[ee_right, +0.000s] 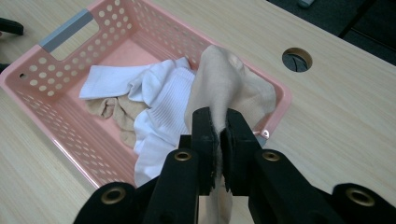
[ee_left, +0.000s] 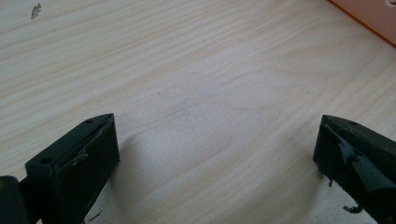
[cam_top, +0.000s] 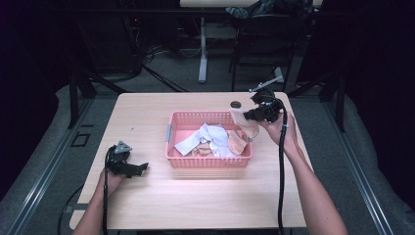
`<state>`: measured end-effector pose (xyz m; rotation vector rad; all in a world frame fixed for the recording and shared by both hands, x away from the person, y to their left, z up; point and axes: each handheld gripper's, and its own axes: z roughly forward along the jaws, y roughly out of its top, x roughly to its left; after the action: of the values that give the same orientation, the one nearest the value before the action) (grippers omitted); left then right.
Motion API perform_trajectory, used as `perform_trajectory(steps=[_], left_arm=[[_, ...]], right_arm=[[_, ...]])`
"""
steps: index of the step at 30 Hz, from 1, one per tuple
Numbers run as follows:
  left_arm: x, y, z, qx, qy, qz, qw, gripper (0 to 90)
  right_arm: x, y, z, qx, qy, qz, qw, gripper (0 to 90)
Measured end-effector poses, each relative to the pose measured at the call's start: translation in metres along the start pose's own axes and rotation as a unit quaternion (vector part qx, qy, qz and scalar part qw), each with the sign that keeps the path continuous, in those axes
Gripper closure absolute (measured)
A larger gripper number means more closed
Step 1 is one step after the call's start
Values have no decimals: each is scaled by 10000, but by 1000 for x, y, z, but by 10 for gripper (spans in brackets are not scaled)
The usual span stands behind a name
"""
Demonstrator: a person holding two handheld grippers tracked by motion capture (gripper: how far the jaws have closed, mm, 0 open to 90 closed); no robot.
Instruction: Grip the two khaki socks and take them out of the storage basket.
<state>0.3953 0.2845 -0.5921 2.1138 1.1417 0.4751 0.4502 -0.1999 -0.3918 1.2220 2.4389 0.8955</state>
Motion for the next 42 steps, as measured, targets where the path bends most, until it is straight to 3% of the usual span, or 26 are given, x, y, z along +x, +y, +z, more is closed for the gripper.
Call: perform_trajectory(steps=[13, 22, 23, 26, 42], left_arm=[[0, 0, 0, 1, 12, 5, 10000, 0], [0, 0, 0, 7, 13, -20, 10000, 0], [0, 0, 0, 6, 13, -20, 10000, 0], [0, 0, 0, 1, 14, 3, 10000, 0], [0, 0, 0, 0, 10, 3, 10000, 0]], right_arm=[[-25, -21, -24, -251, -84, 306, 9992, 838], [-40, -38, -37, -301, -246, 446, 9982, 838], [-43, -44, -40, -223, -352, 436, 9982, 838], [-47, -51, -44, -200, -375, 506, 9978, 838], [-63, -65, -38, -82, -490, 711, 9962, 838]])
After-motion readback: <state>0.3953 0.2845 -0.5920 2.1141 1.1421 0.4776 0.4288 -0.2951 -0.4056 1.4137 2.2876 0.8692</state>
